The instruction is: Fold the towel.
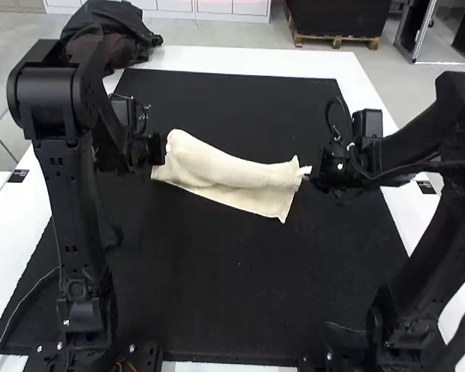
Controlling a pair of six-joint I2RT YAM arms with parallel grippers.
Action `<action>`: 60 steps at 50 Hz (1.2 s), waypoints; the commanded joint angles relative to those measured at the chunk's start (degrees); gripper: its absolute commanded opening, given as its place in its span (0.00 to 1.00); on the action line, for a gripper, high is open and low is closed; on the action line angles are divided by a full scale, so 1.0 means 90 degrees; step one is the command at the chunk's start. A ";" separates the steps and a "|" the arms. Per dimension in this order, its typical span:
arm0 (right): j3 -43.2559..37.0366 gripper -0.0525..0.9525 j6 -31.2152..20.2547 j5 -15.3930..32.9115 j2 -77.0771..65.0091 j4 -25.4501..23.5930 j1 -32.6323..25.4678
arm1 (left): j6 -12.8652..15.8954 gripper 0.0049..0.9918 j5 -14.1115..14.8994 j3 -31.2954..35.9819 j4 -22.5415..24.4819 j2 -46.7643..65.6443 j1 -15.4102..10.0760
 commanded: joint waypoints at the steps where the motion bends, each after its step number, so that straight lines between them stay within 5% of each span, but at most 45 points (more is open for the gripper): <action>1: -0.0124 0.03 0.0023 -0.0025 -0.0191 0.0021 -0.0056 | 0.0307 0.02 -0.0072 -0.0114 -0.0037 -0.0249 0.0127; 43: -0.0603 0.03 -0.0250 0.0170 0.0796 0.0803 0.0090 | 0.0678 0.02 -0.0199 -0.0914 0.0471 -0.0269 0.0411; 46: -0.0593 0.04 -0.0328 0.0199 0.0923 0.0852 0.0090 | 0.0678 0.02 -0.0248 -0.0944 0.0520 -0.0269 0.0420; 48: -0.0593 0.14 -0.0338 0.0287 0.1001 0.0891 0.0090 | 0.0688 0.03 -0.0268 -0.0953 0.0510 -0.0259 0.0420; 54: -0.0583 0.47 -0.0396 0.0512 0.1235 0.1008 0.0090 | 0.0893 0.28 -0.0443 -0.1041 0.0520 -0.0230 0.0420; 60: -0.0574 0.67 -0.0396 0.0512 0.1391 0.0988 0.0051 | 0.1020 0.67 -0.0521 -0.1139 0.0530 -0.0220 0.0450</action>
